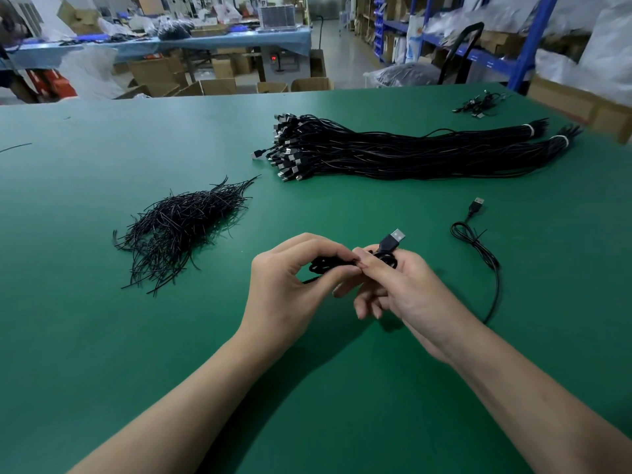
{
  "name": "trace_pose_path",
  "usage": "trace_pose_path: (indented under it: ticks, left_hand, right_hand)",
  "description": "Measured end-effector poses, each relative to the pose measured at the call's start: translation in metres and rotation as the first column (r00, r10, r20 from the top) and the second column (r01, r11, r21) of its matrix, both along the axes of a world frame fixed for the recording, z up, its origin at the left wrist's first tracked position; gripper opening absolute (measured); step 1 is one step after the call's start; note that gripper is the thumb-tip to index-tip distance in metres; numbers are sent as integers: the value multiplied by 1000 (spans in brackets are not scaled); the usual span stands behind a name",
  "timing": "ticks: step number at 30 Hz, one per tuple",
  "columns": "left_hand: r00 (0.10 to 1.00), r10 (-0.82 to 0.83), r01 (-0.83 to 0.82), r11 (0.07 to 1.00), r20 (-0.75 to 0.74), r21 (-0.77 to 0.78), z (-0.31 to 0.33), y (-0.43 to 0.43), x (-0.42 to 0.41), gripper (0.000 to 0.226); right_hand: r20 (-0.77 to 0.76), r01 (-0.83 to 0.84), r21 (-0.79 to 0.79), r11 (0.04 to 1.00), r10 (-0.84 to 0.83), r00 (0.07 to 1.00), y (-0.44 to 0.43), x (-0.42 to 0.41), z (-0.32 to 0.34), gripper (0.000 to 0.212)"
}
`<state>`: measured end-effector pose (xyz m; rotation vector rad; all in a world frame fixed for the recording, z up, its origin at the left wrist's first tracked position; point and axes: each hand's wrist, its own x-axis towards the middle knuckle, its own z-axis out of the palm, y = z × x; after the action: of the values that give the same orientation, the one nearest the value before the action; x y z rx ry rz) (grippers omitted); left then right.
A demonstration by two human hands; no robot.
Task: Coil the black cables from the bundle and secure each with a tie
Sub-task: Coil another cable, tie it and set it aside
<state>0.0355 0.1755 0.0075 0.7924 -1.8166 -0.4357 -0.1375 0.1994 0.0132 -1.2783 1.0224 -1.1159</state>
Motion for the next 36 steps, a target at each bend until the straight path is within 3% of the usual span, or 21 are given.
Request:
trace_pose_path:
  ticks: [4, 9, 13, 17, 24, 29, 31, 36]
  left_hand:
    - [1000, -4, 5, 1000, 23, -19, 0, 0, 0, 10]
    - [999, 36, -36, 999, 17, 23, -1, 0, 0, 11]
    - [1000, 19, -21, 996, 13, 89, -1, -1, 0, 11]
    - [1000, -22, 19, 985, 12, 170, -3, -2, 1, 11]
    - [997, -26, 18, 993, 67, 115, 0, -3, 1, 12]
    - [1000, -23, 23, 989, 1, 143, 1, -4, 2, 20]
    - [1000, -12, 11, 996, 11, 94, 0, -5, 2, 19]
    - [986, 105, -70, 964, 126, -255, -2, -6, 0, 23]
  right_hand:
    - [-67, -20, -33, 999, 18, 998, 0, -2, -1, 33]
    - [-252, 107, -131, 986, -137, 958, -4, 0, -9, 34]
    - [-367, 145, -101, 984, -172, 914, -5, -2, -12, 36]
    - [-314, 137, -60, 989, -149, 938, -7, -2, -14, 32]
    - [-350, 132, -145, 981, -175, 920, -4, 1, -10, 30]
    - [-237, 107, -169, 980, -146, 960, 0, 4, -4, 33]
    - [-224, 99, -183, 978, -139, 965, 2, 5, -3, 36]
    - [-186, 128, -139, 982, -152, 971, 0, 3, -5, 31]
